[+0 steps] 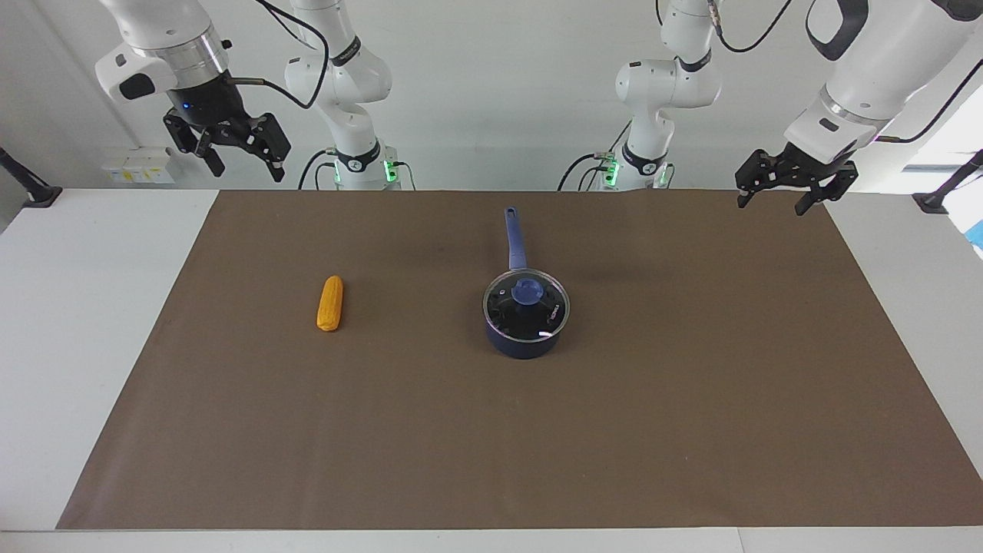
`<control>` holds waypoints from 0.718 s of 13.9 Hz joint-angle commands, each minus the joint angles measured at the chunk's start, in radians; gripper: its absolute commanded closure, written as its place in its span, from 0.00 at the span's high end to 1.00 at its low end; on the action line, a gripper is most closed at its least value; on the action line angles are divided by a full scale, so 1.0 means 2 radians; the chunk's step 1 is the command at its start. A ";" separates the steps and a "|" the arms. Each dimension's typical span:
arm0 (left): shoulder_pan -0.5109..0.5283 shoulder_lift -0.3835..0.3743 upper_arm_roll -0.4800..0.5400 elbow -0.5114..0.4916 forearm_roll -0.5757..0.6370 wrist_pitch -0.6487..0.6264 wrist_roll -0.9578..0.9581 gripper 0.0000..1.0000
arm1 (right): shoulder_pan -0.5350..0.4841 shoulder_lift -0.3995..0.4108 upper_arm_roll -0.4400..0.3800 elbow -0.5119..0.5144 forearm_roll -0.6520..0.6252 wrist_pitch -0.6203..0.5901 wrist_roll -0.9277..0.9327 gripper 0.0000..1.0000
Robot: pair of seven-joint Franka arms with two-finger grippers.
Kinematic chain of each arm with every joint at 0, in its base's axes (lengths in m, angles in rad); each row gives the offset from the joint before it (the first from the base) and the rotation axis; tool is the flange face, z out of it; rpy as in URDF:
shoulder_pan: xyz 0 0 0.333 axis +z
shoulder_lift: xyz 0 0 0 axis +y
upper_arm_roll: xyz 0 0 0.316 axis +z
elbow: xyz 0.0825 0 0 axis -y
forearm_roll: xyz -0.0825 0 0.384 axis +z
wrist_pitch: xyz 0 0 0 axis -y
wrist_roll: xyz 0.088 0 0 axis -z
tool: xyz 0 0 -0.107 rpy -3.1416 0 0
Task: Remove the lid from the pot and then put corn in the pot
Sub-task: 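Move the left gripper toward the glass lid on the black pot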
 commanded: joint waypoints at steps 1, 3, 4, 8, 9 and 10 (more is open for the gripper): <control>0.004 -0.010 -0.002 -0.006 0.005 -0.008 0.001 1.00 | -0.005 -0.009 0.002 -0.007 0.004 -0.006 -0.007 1.00; 0.004 -0.010 -0.003 -0.006 0.005 -0.006 0.000 1.00 | -0.006 -0.009 0.002 -0.007 0.004 -0.006 -0.007 1.00; 0.004 -0.010 -0.003 -0.006 0.005 -0.005 0.000 1.00 | -0.005 -0.009 0.002 -0.007 0.004 -0.006 -0.007 1.00; 0.002 -0.015 -0.003 -0.014 0.004 -0.006 0.000 1.00 | -0.005 -0.009 0.002 -0.007 0.004 -0.006 -0.007 1.00; -0.002 -0.015 -0.003 -0.014 0.004 -0.006 0.000 1.00 | -0.006 -0.009 0.002 -0.007 0.004 -0.006 -0.007 1.00; -0.002 -0.016 -0.003 -0.016 0.001 -0.003 -0.003 1.00 | -0.005 -0.009 0.002 -0.007 0.004 -0.006 -0.007 1.00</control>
